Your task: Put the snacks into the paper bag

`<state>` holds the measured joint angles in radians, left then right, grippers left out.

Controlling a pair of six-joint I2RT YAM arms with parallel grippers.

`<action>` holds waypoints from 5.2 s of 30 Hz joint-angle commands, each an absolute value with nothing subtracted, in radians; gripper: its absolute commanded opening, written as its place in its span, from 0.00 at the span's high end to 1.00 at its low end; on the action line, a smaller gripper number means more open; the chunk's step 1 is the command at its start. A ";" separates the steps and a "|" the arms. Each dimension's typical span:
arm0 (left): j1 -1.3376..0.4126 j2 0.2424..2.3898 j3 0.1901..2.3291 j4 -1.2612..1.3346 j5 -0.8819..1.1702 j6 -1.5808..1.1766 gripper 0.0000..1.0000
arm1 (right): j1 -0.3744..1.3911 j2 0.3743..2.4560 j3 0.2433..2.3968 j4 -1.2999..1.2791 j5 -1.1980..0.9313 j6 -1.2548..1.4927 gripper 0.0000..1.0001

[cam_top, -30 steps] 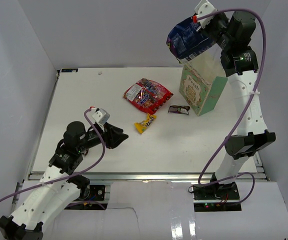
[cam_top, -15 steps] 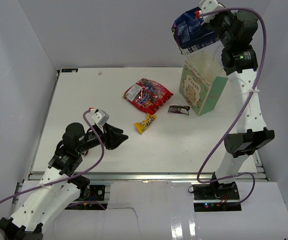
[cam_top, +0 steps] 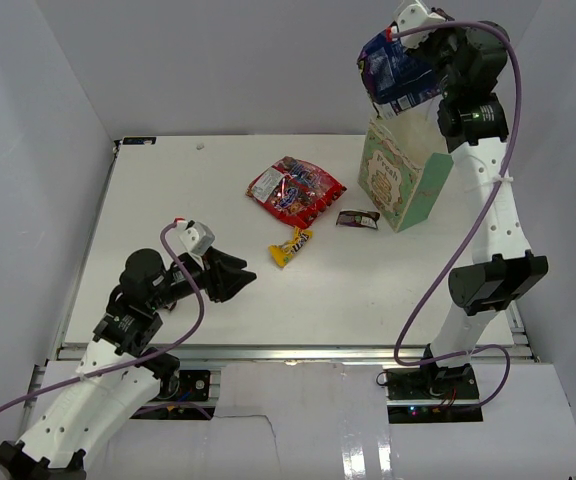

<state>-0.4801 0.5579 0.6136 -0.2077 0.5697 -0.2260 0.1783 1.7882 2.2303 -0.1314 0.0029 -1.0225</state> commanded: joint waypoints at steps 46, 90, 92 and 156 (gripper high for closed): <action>-0.480 0.488 0.592 -0.167 0.657 -0.233 0.47 | 0.209 1.548 1.858 0.043 0.118 -1.226 0.92; -0.480 0.512 0.595 -0.215 0.471 -0.239 0.27 | 0.363 1.428 1.717 -0.917 -0.857 -0.972 0.07; -0.480 0.514 0.600 -0.225 0.431 -0.239 0.26 | 0.416 1.408 1.519 -0.908 -0.873 -1.105 0.02; -0.479 0.485 0.630 -0.382 -0.064 -0.302 0.20 | 0.118 1.534 1.844 -0.221 -0.403 -0.434 0.83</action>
<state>-0.4801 0.4946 0.5995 -0.3885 -0.0742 -0.2974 0.1120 1.5372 1.8900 -0.3973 -0.5404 -0.5697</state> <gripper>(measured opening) 0.796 0.237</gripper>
